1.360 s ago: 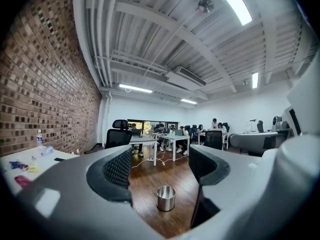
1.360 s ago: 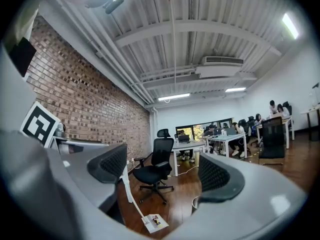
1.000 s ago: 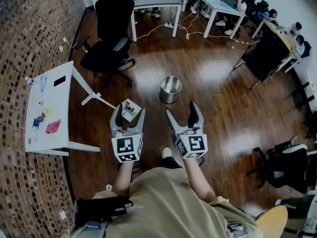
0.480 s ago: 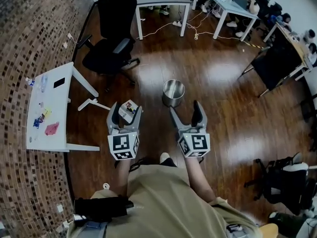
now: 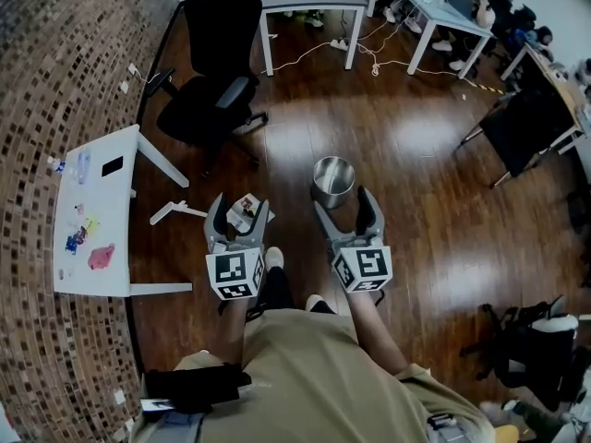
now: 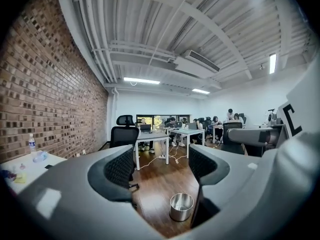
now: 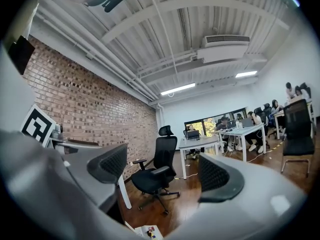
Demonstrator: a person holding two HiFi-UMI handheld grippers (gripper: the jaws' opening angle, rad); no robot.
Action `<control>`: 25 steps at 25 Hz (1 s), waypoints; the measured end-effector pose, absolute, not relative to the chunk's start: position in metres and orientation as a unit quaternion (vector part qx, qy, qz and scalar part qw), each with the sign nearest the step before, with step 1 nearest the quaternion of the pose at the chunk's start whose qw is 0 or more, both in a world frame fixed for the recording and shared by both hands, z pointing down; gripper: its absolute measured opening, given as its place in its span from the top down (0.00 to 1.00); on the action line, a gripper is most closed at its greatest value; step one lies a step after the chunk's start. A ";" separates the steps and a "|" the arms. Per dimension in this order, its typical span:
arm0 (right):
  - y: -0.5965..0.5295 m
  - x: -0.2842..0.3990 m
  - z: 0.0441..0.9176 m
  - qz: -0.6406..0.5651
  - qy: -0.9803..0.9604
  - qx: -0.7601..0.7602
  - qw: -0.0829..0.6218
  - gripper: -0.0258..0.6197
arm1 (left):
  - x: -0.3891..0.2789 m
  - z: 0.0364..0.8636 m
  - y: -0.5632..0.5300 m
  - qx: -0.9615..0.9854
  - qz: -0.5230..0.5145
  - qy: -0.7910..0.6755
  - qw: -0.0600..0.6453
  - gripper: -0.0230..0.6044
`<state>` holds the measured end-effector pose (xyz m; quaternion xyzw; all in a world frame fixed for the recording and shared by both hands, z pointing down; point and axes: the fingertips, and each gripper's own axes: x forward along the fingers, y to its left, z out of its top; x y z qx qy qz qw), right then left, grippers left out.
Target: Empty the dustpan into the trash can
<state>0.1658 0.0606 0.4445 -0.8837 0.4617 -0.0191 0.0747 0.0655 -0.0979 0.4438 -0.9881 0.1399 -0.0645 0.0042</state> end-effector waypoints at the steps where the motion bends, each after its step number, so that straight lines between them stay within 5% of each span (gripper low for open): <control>1: 0.052 0.173 0.445 -0.018 0.460 -0.885 0.071 0.29 | 0.074 0.444 -0.106 -0.989 -0.062 0.136 0.003 0.44; 25: -0.151 0.297 0.433 -0.007 0.478 -0.878 0.029 0.29 | 0.192 0.455 -0.314 -0.987 -0.063 0.146 -0.021 0.44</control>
